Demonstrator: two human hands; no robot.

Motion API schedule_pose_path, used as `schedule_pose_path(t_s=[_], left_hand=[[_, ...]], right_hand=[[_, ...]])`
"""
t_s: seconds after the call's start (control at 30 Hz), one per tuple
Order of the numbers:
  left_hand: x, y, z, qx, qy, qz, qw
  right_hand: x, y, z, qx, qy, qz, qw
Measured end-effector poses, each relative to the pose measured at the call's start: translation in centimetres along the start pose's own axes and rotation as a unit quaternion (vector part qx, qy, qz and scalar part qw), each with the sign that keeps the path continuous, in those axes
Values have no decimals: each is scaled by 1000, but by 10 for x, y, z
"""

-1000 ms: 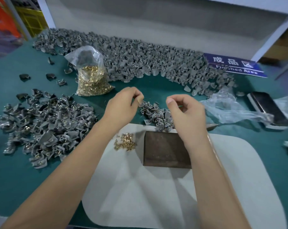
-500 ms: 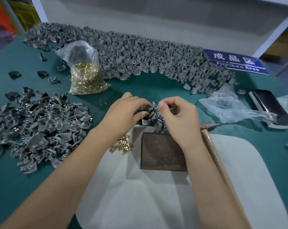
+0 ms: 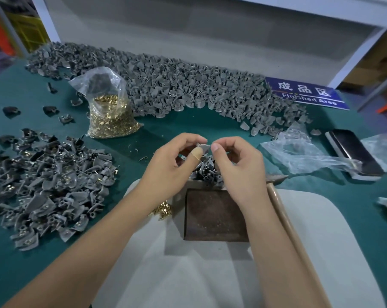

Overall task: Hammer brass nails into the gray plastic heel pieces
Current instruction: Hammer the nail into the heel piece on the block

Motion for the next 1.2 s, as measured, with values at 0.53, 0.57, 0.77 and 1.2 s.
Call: schedule_pose_path(t_s=[0.53, 0.57, 0.77, 1.2], left_hand=[[4, 0, -4, -16, 141, 21, 990], [4, 0, -3, -19, 149, 25, 988], [3, -1, -2, -13, 118, 7, 993], [-5, 3, 2, -57, 2, -61, 997]], right_hand=[[0, 2, 1, 2, -39, 10, 999], [0, 2, 1, 0, -38, 10, 999], [6, 2, 3, -10, 11, 37, 999], [18, 8, 0, -19, 123, 98, 987]])
Point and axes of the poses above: each hand's wrist, its own y-axis away from the middle knuckle, its own z-axis out of the back of the hand, x = y × z, the point moved 5 cm from there along -y, towards the middle knuckle, and after that the axes turned 10 degrees about x, right-handed, at the moved point
